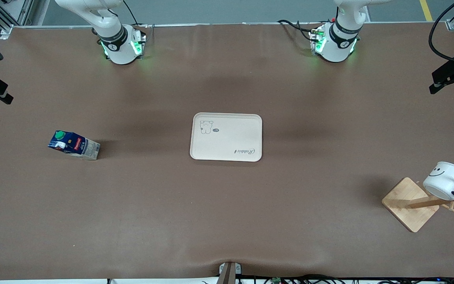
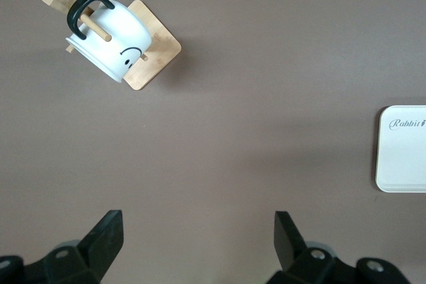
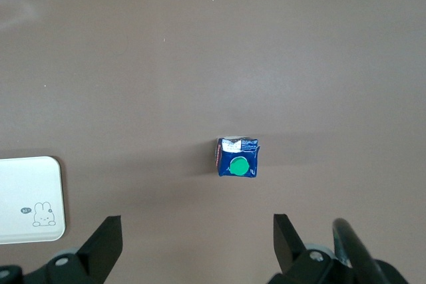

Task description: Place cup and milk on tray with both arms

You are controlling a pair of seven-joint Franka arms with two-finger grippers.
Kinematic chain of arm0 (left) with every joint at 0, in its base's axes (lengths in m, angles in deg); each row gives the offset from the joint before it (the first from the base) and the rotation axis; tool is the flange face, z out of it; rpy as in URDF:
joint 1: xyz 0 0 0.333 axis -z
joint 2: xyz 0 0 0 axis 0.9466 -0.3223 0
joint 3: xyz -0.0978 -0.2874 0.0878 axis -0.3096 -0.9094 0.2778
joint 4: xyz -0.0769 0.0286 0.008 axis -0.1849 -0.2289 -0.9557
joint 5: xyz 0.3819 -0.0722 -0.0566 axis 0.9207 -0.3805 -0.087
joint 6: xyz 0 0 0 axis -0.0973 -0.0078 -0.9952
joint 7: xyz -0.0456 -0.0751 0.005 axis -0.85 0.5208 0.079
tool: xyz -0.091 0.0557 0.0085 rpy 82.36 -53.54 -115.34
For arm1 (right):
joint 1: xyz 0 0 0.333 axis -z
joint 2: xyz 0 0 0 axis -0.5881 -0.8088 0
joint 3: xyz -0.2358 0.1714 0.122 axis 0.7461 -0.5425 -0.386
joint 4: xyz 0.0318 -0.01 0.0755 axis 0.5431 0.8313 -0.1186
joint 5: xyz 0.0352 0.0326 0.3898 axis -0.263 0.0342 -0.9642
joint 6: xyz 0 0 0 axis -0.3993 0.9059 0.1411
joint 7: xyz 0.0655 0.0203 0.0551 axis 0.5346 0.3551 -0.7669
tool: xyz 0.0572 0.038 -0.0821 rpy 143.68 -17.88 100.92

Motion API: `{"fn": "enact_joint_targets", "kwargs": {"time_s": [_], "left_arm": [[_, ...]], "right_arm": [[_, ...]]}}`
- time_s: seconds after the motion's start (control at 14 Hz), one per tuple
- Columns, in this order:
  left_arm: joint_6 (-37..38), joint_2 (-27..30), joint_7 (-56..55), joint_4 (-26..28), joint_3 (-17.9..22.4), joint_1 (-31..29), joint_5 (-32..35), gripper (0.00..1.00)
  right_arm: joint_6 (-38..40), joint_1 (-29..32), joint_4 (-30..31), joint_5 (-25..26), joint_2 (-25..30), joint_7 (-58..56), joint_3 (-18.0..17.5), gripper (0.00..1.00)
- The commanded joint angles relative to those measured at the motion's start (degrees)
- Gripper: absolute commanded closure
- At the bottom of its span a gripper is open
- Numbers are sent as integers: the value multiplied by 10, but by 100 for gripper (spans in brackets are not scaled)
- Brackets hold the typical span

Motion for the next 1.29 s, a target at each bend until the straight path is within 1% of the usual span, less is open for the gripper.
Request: {"fn": "enact_joint_targets", "kwargs": {"time_s": [0.0, 0.36, 0.5, 0.64, 0.71, 0.86, 1.0, 1.07, 1.21], "left_arm": [[2, -5, 4, -11, -1, -1, 1, 0], [0, -18, 4, -12, 0, -1, -1, 0], [0, -41, -3, -37, 0, 0, 0, 0], [-4, -49, -5, -45, 0, 3, 0, 0], [-15, -50, -4, -44, 0, 1, 0, 0], [-39, -55, 5, -43, 0, -5, 1, 0], [-79, -62, 7, -41, 8, -14, -5, 0], [-98, -62, 7, -38, 8, -28, -6, 0], [-121, -66, 7, -37, 8, -37, -9, 0]], "right_arm": [[-1, 18, -4, -7, -9, -8, 0, 0], [6, 6, -16, 0, -9, -2, -4, 0], [6, 18, -16, -8, -13, -7, -1, 0], [7, 2, -20, -3, -11, -1, -7, 0], [7, -7, -20, 2, -11, -1, -7, 0], [6, 14, -20, -9, -14, -5, 3, 0], [6, 9, -21, -14, -13, -1, 0, 0], [6, 3, -21, -12, -13, -1, -1, 0], [6, 10, -19, -10, -19, -6, 2, 0]]}}
